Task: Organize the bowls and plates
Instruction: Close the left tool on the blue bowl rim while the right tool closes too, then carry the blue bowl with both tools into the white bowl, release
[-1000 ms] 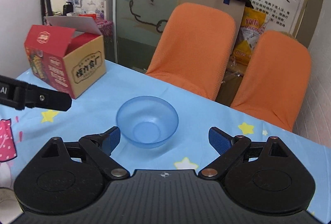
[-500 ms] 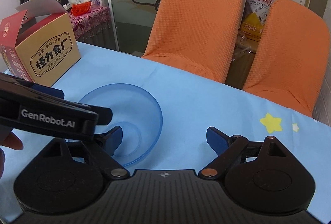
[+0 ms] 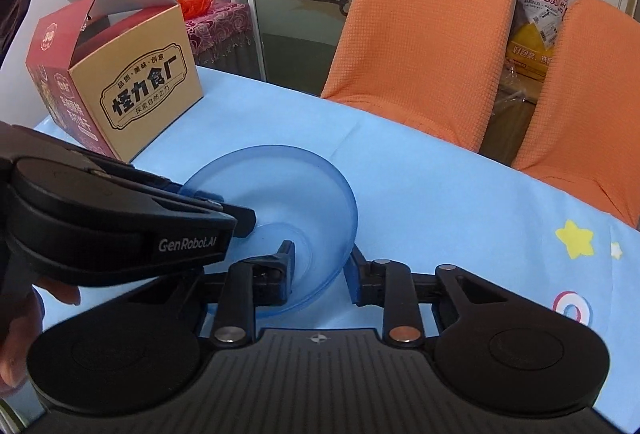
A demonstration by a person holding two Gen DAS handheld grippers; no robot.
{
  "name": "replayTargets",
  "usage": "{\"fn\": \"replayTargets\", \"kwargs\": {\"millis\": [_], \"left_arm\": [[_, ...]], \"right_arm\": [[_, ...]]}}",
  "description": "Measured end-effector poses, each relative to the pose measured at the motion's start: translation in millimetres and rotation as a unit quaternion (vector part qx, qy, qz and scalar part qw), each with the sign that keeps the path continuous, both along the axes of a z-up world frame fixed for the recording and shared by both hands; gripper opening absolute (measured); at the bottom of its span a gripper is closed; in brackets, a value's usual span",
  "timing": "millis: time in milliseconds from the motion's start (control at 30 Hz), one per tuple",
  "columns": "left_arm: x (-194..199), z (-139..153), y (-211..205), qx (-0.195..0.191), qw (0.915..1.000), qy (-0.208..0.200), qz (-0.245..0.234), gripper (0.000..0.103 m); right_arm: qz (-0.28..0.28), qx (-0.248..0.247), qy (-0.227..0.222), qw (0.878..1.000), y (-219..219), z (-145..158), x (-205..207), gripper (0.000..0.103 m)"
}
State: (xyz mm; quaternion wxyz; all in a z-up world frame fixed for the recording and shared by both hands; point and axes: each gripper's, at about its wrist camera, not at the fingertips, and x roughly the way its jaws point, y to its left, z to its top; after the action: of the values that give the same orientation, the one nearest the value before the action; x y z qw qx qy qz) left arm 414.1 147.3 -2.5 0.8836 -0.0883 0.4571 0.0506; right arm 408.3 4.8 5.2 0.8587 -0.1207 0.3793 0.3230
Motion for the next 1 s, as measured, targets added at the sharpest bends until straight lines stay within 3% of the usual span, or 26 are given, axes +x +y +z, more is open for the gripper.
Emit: {"fn": "replayTargets", "kwargs": {"millis": [267,533,700,1000], "left_arm": [[-54,43,-20,-0.010,0.9992,-0.038,-0.008,0.009],[-140,74,-76,-0.019,0.9964,-0.068,-0.046,0.010],[-193,73,-123,-0.033,0.9937,-0.068,-0.082,0.010],[-263,48,-179,-0.035,0.9896,-0.049,-0.131,0.010]], "right_arm": [[-0.004,0.011,-0.021,1.000,-21,36,-51,0.048],[-0.025,-0.002,-0.057,0.998,-71,71,-136,0.052],[-0.057,-0.014,-0.062,0.996,-112,72,-193,0.055],[-0.093,-0.011,-0.046,0.995,-162,45,-263,0.058]]}}
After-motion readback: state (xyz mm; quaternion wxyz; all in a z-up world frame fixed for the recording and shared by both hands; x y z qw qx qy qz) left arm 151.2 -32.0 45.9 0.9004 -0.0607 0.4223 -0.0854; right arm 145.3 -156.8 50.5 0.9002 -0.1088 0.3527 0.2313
